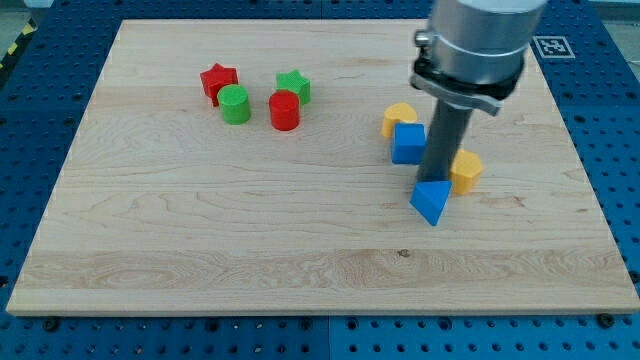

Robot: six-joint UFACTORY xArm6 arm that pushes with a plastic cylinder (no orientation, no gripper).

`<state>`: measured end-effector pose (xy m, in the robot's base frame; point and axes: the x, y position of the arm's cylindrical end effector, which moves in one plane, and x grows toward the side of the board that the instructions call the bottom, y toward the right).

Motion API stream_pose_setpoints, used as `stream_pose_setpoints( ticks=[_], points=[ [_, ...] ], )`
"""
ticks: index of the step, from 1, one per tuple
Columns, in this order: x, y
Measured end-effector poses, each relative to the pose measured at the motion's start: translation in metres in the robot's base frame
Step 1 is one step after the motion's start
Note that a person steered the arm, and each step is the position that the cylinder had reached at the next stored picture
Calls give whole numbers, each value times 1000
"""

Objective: Move the blue cube towards blue triangle

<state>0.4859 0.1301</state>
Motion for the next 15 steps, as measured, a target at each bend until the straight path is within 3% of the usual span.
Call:
stream_pose_setpoints(
  ticks=[2,5,8,11,15],
  points=[
    [-5,21],
    [-77,21],
    [-81,-40],
    [-64,-11],
    [-52,-25]
  ],
)
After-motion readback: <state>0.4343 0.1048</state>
